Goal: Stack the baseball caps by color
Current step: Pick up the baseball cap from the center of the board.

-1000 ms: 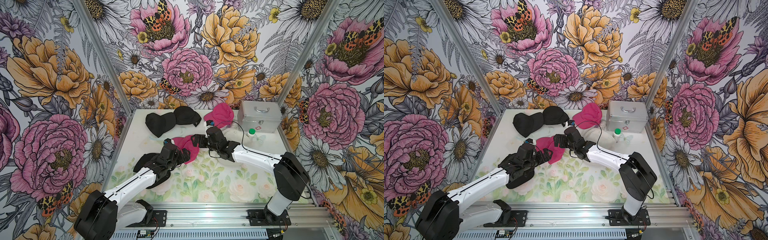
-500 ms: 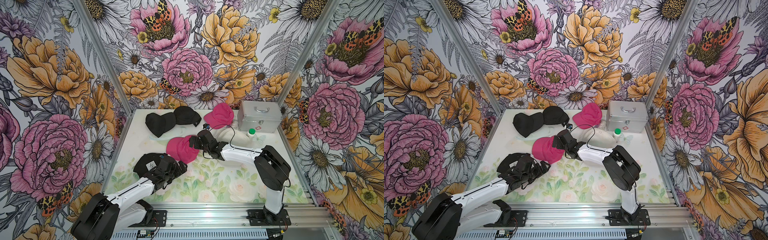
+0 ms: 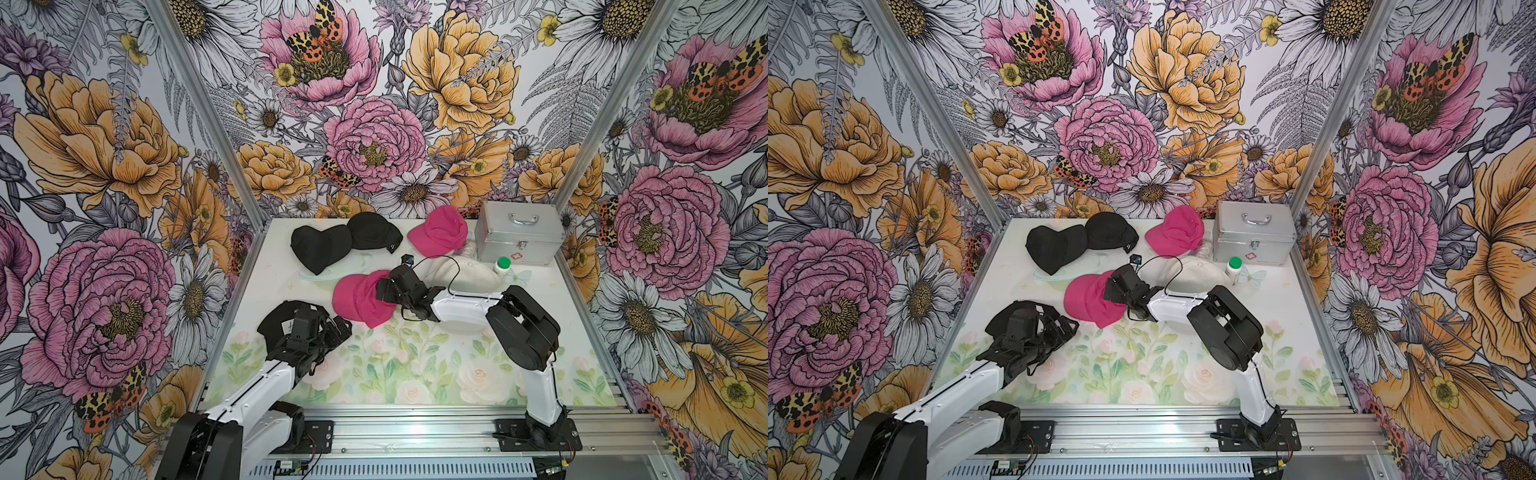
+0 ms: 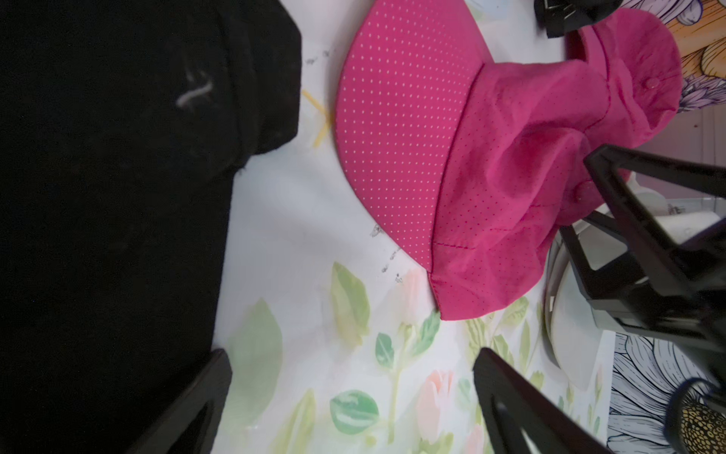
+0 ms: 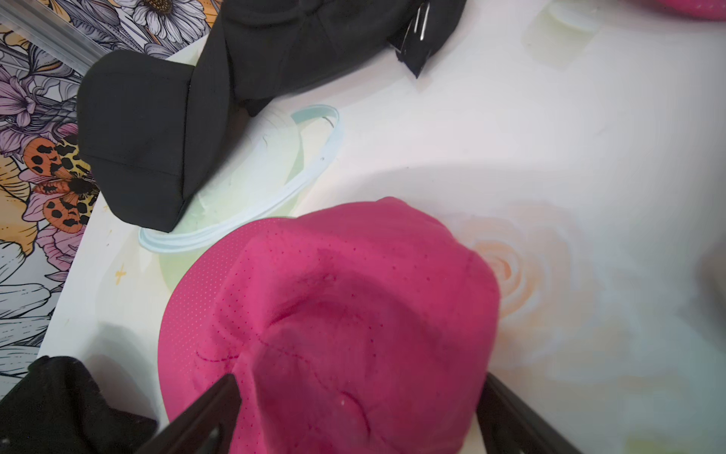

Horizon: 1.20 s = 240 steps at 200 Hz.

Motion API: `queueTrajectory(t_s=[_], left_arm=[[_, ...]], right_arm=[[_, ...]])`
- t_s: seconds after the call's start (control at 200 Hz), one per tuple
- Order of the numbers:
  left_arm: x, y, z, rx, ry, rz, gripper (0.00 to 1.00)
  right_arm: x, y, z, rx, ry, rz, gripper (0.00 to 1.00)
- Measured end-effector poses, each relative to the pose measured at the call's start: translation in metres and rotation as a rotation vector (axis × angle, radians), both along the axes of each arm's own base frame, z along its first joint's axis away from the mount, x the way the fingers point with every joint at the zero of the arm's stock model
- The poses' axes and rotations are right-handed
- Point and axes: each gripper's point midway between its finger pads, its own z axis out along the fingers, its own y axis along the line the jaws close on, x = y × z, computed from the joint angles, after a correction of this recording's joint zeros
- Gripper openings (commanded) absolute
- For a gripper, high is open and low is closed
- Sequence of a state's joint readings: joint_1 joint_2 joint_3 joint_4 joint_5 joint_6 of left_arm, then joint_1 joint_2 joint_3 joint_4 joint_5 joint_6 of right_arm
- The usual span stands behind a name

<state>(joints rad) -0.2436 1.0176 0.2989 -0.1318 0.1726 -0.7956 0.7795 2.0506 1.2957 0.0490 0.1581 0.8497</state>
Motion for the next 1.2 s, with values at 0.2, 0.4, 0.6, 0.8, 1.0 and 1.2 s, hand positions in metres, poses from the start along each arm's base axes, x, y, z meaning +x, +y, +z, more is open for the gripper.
queueTrajectory(t_s=[0.2,0.4,0.6,0.8,1.0,1.2], left_arm=[[0.008,-0.011,0.007,-0.053,-0.036,-0.030,0.99],[0.023,-0.030,0.019,-0.107,-0.097,-0.058,0.99],[0.045,-0.051,0.049,-0.171,-0.221,-0.101,0.99],[0.056,-0.056,0.075,-0.203,-0.337,-0.130,0.99],[0.066,-0.050,0.100,-0.261,-0.421,-0.156,0.99],[0.073,-0.064,0.128,-0.401,-0.477,-0.212,0.99]], right_arm=[[0.010,0.017,-0.002,0.068,-0.046,0.024,0.51],[0.016,0.025,0.001,0.083,-0.092,0.065,0.04],[0.024,0.015,0.036,0.094,-0.168,0.133,0.00],[0.025,-0.007,0.127,0.138,-0.313,0.295,0.00],[0.001,-0.025,0.175,0.078,-0.404,0.483,0.00],[-0.029,-0.036,0.213,0.107,-0.459,0.631,0.00]])
